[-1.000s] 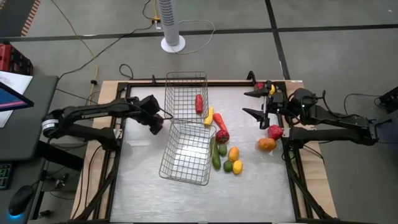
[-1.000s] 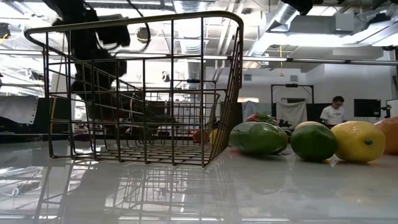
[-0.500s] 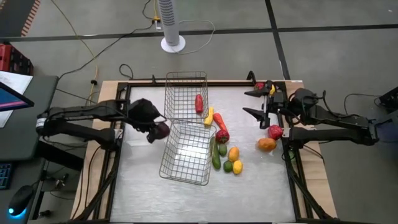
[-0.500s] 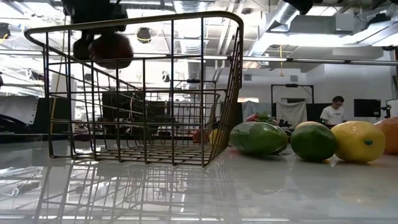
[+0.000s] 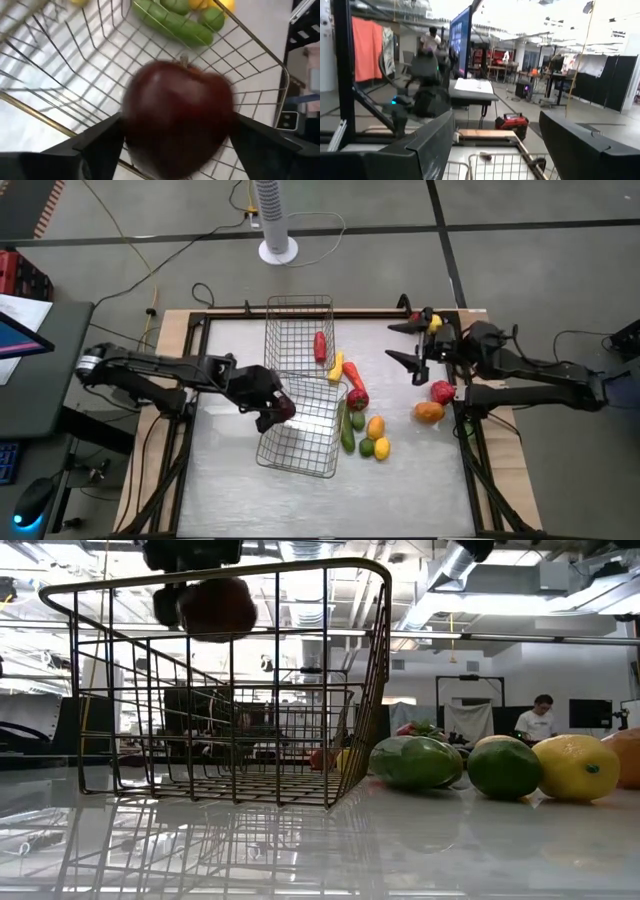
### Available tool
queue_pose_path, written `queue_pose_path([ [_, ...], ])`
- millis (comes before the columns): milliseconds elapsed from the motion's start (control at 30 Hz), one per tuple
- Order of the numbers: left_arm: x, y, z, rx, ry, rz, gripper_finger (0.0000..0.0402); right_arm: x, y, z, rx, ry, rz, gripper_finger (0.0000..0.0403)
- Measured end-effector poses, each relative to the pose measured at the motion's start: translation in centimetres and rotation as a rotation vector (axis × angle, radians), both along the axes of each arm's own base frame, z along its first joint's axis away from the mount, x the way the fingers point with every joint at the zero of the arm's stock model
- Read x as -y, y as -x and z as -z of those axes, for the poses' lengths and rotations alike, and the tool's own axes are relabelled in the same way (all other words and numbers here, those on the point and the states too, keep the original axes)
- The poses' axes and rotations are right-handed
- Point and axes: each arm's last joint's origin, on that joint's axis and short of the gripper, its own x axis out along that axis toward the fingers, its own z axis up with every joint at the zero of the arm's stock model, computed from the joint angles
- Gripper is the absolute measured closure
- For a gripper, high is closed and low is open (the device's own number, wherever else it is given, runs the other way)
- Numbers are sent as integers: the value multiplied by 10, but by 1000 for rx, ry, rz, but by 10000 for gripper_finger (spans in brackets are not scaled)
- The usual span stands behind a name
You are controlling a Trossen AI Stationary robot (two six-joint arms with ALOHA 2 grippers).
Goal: Sort produce into baskets
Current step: Put the red apple into the bottom basket, then put the violet avocado into the top basket
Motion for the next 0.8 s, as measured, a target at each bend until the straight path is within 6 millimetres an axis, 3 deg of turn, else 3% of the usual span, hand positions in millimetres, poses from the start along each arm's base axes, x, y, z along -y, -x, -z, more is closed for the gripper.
queue_pose_path([
  [200, -6, 12, -17, -51, -153, -75, 48, 1, -6, -4, -27, 5, 2, 85],
  [333, -14, 34, -21, -146, -322, -224, 47, 1, -6, -3, -38, 2, 1, 85],
  [467, -26, 57, -22, -270, -380, -344, 47, 1, -6, -3, -40, 1, 1, 85],
  [633, -48, 69, -17, -418, -397, -438, 49, 1, -6, -5, -22, 6, 2, 85],
  [800, -79, 69, 3, -564, -387, -455, 69, 1, -6, -5, -22, 7, 2, 85],
])
